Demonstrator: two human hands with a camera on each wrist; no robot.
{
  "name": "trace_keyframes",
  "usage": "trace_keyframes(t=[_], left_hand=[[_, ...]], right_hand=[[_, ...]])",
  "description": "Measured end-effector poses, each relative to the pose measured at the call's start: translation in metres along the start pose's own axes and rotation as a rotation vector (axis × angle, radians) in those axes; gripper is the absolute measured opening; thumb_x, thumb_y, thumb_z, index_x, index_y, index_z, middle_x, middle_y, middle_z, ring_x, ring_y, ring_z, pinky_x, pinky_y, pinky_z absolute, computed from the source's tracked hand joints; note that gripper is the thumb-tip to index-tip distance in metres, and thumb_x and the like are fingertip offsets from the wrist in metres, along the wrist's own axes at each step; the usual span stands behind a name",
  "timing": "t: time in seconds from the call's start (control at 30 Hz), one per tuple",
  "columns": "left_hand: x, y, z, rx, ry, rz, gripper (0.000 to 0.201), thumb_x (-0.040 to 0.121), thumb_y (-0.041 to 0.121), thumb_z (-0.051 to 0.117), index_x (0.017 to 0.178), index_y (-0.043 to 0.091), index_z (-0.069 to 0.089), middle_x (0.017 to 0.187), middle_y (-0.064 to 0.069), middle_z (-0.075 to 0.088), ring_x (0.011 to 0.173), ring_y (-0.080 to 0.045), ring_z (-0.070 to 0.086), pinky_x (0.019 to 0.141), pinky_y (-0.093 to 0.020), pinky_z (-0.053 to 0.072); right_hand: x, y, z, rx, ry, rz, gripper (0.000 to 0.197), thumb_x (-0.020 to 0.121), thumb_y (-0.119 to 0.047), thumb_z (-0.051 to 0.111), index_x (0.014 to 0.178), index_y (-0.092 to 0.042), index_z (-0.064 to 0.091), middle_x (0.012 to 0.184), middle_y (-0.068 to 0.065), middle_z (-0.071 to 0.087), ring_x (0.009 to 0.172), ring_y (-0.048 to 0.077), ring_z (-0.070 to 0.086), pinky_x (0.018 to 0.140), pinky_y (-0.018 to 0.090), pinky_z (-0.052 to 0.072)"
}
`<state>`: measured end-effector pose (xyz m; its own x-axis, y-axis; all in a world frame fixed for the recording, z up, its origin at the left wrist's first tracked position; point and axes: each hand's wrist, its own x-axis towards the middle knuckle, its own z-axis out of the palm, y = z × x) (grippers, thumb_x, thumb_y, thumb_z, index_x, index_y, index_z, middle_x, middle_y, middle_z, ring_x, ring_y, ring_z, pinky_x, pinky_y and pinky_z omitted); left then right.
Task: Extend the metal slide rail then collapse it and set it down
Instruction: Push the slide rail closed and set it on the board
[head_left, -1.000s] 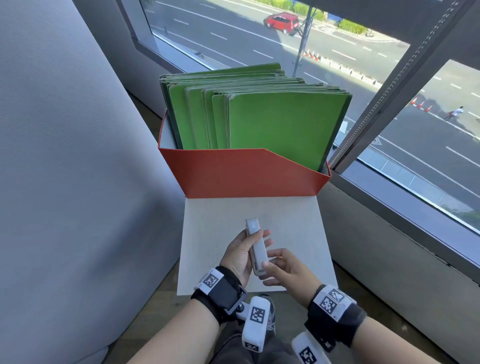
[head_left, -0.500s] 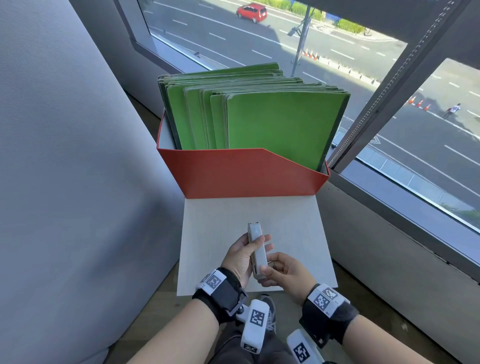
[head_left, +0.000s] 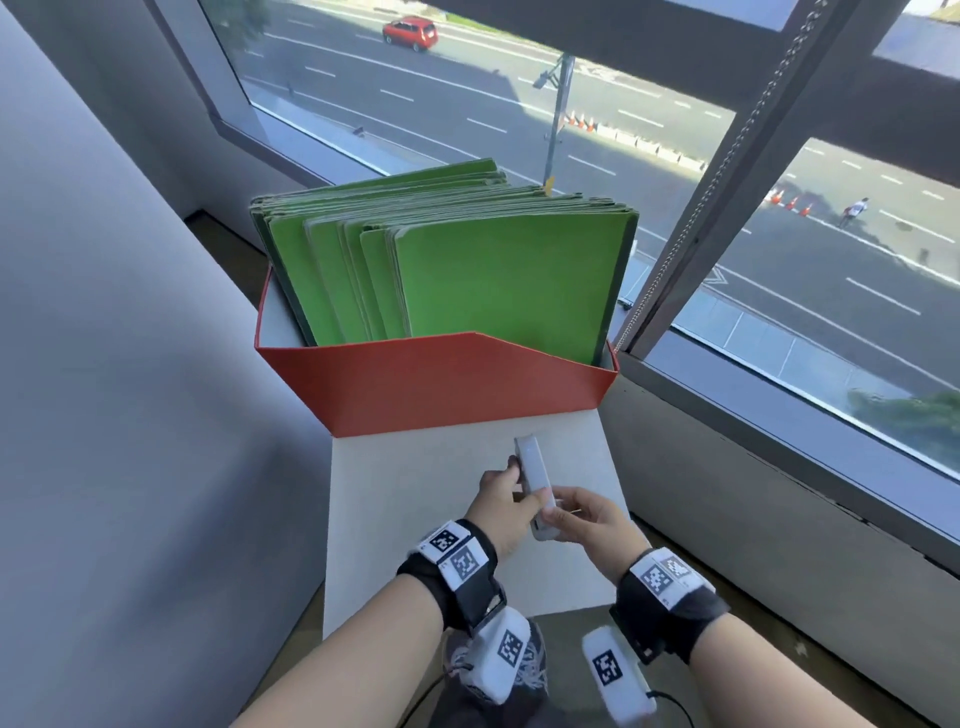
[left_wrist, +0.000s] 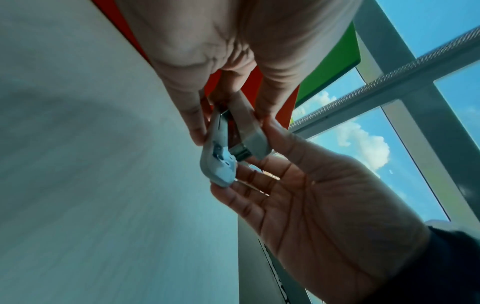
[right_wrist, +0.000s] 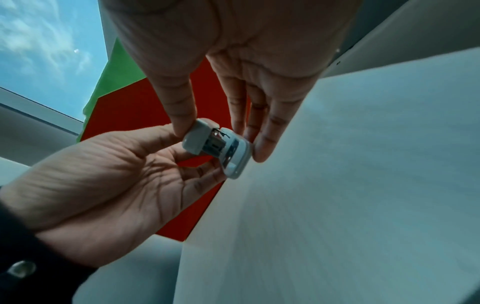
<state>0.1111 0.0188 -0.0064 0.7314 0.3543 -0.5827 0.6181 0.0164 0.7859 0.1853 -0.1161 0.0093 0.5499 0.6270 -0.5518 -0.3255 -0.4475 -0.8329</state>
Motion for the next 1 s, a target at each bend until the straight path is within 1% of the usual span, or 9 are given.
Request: trace_keyframes(t=[0.1,0.17,0.33,0.4,0.5,0.63,0.73,0.8,1.0], left_hand=[[0.023,0.015,0.010,0.056,0.008,-0.026,0.064,0.068,0.056,0.054,0.118,0.016,0.055,0.122,-0.013,0.059,0.103,-0.026,0.066,0.094,-0.039,0.054],[0.036,0.024,0.016,0.067,0.015,-0.042,0.056,0.069,0.053,0.053,0.113,0.019,0.058,0.121,-0.009,0.059,0.101,-0.027,0.067,0.091,-0.039,0.055],[0.057,0.036,0.026,0.048,0.028,-0.095,0.046,0.073,0.039,0.054,0.116,0.021,0.061,0.120,-0.005,0.062,0.101,-0.025,0.066,0.088,-0.035,0.055],[0.063,0.032,0.030,0.036,0.033,-0.111,0.046,0.069,0.041,0.056,0.112,0.025,0.063,0.115,-0.005,0.066,0.099,-0.025,0.067,0.089,-0.037,0.056],[0.075,0.019,0.036,0.057,0.053,-0.127,0.052,0.059,0.051,0.054,0.105,0.029,0.063,0.112,-0.007,0.067,0.097,-0.026,0.068,0.088,-0.043,0.057],[0.070,0.029,0.037,0.060,0.064,-0.132,0.048,0.065,0.042,0.056,0.108,0.021,0.065,0.112,-0.010,0.065,0.096,-0.026,0.068,0.089,-0.041,0.057],[0.067,0.033,0.037,0.093,0.072,-0.153,0.050,0.075,0.036,0.057,0.122,0.018,0.061,0.122,-0.011,0.052,0.106,-0.030,0.063,0.096,-0.040,0.053],[0.066,0.033,0.037,0.111,0.071,-0.160,0.051,0.079,0.033,0.059,0.128,0.017,0.058,0.126,-0.012,0.047,0.111,-0.031,0.061,0.100,-0.040,0.051],[0.066,0.030,0.037,0.119,0.057,-0.161,0.067,0.071,0.042,0.059,0.134,0.021,0.053,0.131,-0.010,0.047,0.116,-0.029,0.059,0.102,-0.039,0.049]], right_hand=[[0.015,-0.004,-0.019,-0.070,0.028,-0.012,0.030,0.073,-0.038,0.066,0.103,-0.036,0.067,0.088,0.007,0.064,0.096,0.035,0.065,0.093,0.049,0.052],[0.024,-0.007,-0.029,-0.106,0.048,-0.009,0.023,0.075,-0.037,0.065,0.098,-0.040,0.067,0.085,0.002,0.065,0.095,0.033,0.066,0.093,0.048,0.052],[0.045,-0.011,-0.043,-0.165,0.055,0.008,0.022,0.082,-0.019,0.066,0.096,-0.037,0.065,0.093,0.008,0.065,0.085,0.022,0.063,0.093,0.045,0.050],[0.051,-0.007,-0.044,-0.173,0.043,0.026,0.025,0.084,-0.013,0.065,0.105,-0.026,0.066,0.095,0.011,0.067,0.084,0.020,0.063,0.091,0.043,0.050],[0.056,0.000,-0.045,-0.172,0.061,0.055,0.037,0.084,-0.012,0.065,0.120,-0.011,0.060,0.095,0.007,0.066,0.084,0.018,0.063,0.088,0.037,0.050],[0.058,0.004,-0.046,-0.207,0.083,0.061,0.035,0.084,-0.016,0.065,0.118,-0.014,0.062,0.095,0.006,0.066,0.086,0.021,0.064,0.079,0.029,0.048],[0.060,0.007,-0.044,-0.281,0.102,0.071,0.037,0.084,-0.021,0.066,0.120,-0.015,0.059,0.105,0.010,0.064,0.092,0.022,0.063,0.072,0.020,0.045],[0.061,0.008,-0.043,-0.319,0.112,0.066,0.039,0.085,-0.022,0.065,0.122,-0.013,0.058,0.111,0.012,0.059,0.093,0.020,0.061,0.074,0.020,0.042],[0.062,0.008,-0.042,-0.397,0.094,0.069,0.034,0.088,-0.024,0.061,0.121,-0.014,0.060,0.102,0.004,0.051,0.084,0.011,0.056,0.069,0.013,0.039]])
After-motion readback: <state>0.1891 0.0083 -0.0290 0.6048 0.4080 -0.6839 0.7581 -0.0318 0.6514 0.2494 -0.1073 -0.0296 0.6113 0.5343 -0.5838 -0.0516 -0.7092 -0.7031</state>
